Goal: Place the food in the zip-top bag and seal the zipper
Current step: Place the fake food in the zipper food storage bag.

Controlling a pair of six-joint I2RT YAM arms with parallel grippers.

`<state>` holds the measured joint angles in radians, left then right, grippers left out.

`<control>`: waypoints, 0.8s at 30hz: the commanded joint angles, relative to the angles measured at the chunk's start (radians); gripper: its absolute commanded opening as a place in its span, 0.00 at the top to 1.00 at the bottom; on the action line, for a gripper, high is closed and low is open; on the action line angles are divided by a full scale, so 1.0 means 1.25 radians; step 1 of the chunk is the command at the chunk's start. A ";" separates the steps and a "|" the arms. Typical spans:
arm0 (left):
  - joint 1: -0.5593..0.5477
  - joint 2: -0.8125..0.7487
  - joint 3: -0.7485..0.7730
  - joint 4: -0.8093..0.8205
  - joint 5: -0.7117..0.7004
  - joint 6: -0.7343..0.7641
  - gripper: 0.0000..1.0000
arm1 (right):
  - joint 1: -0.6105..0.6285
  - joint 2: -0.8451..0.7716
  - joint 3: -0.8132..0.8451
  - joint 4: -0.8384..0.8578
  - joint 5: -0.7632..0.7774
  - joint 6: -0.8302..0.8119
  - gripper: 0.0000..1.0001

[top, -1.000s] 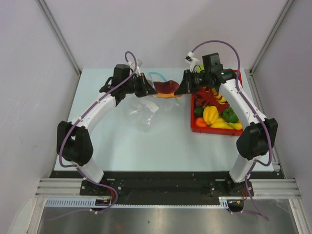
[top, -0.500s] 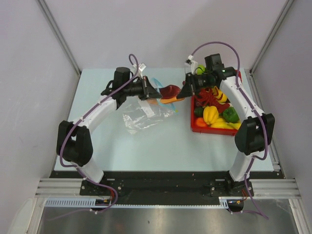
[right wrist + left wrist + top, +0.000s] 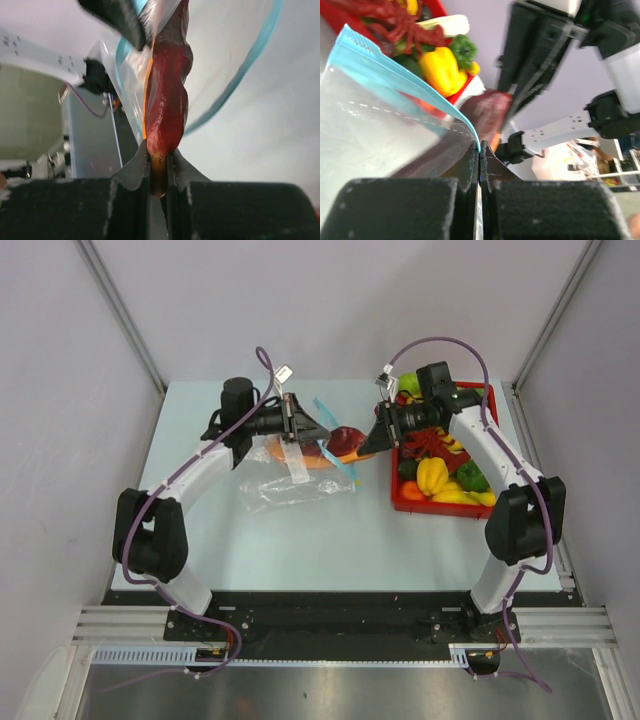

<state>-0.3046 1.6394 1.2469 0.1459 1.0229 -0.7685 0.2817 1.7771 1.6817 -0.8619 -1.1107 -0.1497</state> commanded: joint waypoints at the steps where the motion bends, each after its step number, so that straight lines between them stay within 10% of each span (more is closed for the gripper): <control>1: -0.016 -0.009 -0.029 0.162 0.069 -0.110 1.00 | -0.001 -0.055 -0.064 0.306 -0.018 0.210 1.00; 11: -0.016 -0.030 -0.059 0.234 0.086 -0.123 1.00 | -0.003 -0.051 -0.080 0.315 -0.096 0.239 1.00; 24: -0.036 0.015 -0.084 0.519 0.073 -0.353 1.00 | 0.081 -0.050 -0.229 0.714 0.041 0.433 1.00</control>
<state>-0.3428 1.6577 1.1442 0.6415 1.1118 -1.1221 0.3721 1.7412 1.4178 -0.1829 -1.0943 0.3176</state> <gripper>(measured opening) 0.006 0.112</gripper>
